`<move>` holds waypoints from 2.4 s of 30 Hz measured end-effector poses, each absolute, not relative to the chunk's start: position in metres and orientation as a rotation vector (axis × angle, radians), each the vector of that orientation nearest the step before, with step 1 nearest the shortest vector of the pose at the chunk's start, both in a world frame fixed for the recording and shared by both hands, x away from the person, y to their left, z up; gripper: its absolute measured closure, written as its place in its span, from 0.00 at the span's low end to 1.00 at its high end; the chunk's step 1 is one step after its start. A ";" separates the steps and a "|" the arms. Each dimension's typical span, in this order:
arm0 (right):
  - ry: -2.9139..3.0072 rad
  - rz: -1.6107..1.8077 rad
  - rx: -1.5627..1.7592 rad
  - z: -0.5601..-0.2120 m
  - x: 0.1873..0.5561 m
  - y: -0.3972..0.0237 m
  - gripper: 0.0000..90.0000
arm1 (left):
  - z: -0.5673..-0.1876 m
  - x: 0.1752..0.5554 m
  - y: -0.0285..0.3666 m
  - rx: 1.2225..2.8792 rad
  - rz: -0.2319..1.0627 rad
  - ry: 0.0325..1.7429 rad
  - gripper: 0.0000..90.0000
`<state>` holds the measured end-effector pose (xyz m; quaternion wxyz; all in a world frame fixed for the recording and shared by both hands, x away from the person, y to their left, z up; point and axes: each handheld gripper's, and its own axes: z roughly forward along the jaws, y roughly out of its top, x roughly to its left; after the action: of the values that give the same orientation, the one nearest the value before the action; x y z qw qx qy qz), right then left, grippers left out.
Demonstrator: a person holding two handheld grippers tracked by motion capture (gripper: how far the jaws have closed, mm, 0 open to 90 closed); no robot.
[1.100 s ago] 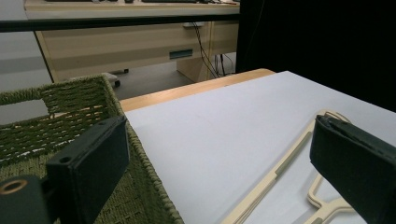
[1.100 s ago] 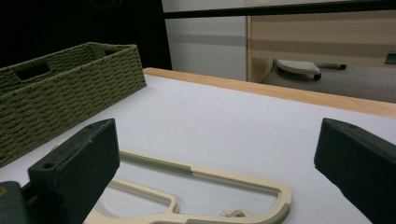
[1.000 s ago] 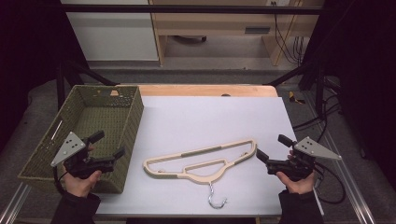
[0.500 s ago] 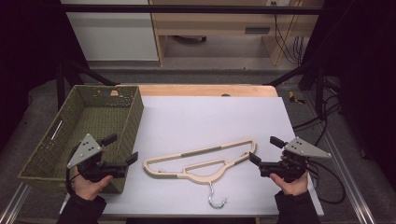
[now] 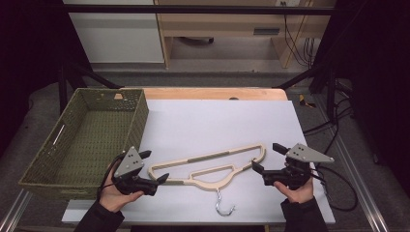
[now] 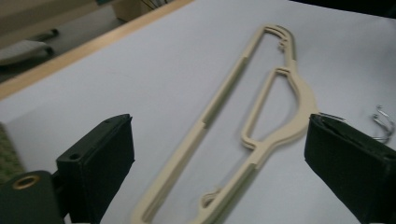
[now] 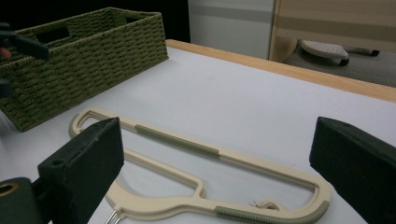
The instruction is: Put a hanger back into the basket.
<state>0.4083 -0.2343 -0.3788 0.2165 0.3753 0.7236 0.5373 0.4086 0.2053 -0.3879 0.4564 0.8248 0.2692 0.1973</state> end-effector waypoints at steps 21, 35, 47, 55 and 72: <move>2.049 1.465 1.010 -0.384 0.410 -0.229 0.04 | -0.447 0.439 0.160 2.331 0.245 0.603 0.40; 2.060 1.457 1.008 -0.386 0.410 -0.227 0.05 | -0.464 0.453 0.161 2.362 0.176 0.631 0.68; 2.095 1.445 1.004 -0.390 0.412 -0.223 0.05 | -0.466 0.454 0.157 2.422 0.133 0.543 0.71; 2.113 1.441 1.002 -0.393 0.414 -0.220 0.05 | -0.463 0.452 0.155 2.454 0.171 0.486 0.77; 2.202 1.429 0.993 -0.407 0.419 -0.201 0.12 | -0.448 0.443 0.154 2.408 0.190 0.490 0.88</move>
<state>0.4192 -0.2015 -0.4071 0.1666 0.3489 0.7736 0.5020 0.4431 0.1539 -0.4477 0.3323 0.9215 0.1876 0.0725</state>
